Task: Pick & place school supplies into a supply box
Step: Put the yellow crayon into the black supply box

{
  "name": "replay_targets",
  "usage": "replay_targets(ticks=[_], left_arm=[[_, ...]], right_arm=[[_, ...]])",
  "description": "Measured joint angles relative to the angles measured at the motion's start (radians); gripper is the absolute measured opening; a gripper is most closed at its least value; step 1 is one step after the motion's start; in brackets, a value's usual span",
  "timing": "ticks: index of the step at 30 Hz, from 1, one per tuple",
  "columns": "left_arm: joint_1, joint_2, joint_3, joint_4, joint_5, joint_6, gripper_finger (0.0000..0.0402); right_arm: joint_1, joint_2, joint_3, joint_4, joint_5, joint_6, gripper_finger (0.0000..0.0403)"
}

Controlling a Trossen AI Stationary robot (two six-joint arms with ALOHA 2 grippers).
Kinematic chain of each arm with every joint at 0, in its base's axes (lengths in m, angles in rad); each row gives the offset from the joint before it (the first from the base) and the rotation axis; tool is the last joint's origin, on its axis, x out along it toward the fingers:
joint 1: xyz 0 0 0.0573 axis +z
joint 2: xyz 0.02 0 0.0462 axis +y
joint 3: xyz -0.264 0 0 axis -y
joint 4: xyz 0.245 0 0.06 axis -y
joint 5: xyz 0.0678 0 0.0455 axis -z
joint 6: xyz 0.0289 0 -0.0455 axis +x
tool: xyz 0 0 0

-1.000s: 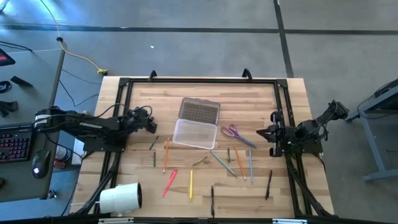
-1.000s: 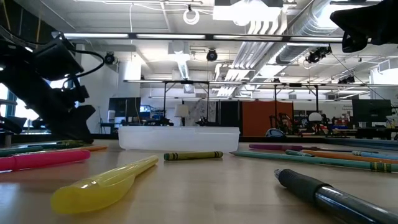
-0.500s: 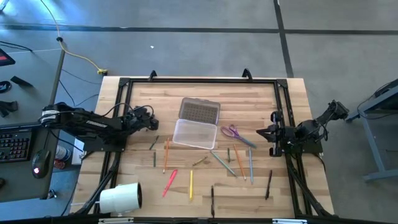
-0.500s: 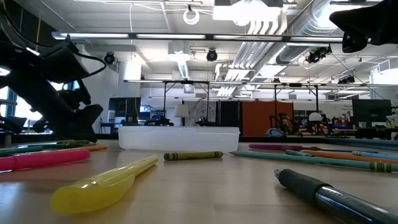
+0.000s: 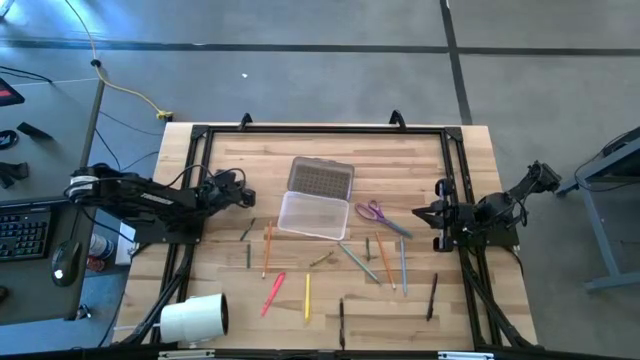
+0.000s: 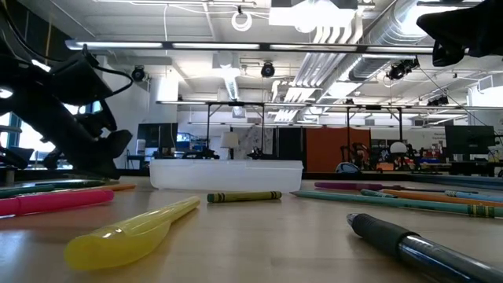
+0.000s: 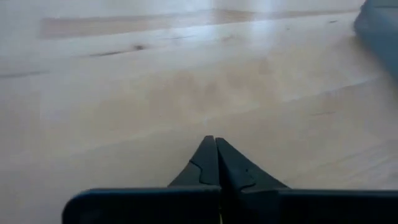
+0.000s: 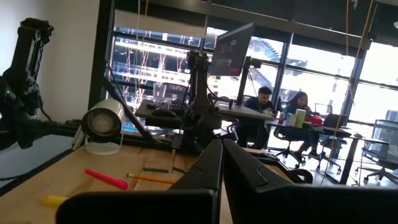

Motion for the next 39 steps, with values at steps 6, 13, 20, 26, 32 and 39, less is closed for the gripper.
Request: replay_targets(ticks=[6,13,20,26,32,39], left_arm=[[-0.001,0.004,0.026,0.102,0.053,0.168,0.0089],[0.0,0.003,0.097,0.113,0.02,0.334,0.0172],[0.0,-0.035,0.202,-0.133,0.053,0.436,0.0201],[-0.001,-0.043,0.282,-0.558,0.141,0.271,0.0194],[-0.003,-0.045,0.227,-0.555,0.134,0.213,0.0193],[-0.007,-0.052,0.161,-0.504,0.148,0.101,0.0193]], right_arm=[[0.0,0.0,0.0,0.0,-0.001,0.0,0.0],[0.0,0.0,0.0,0.0,0.001,0.0,0.0],[0.0,0.0,0.0,0.0,0.004,-0.025,0.0],[0.0,0.0,0.0,0.001,0.004,-0.246,0.0],[0.0,0.0,0.0,0.008,0.001,-0.332,0.0],[0.0,0.0,0.0,0.01,-0.001,-0.333,0.0]])
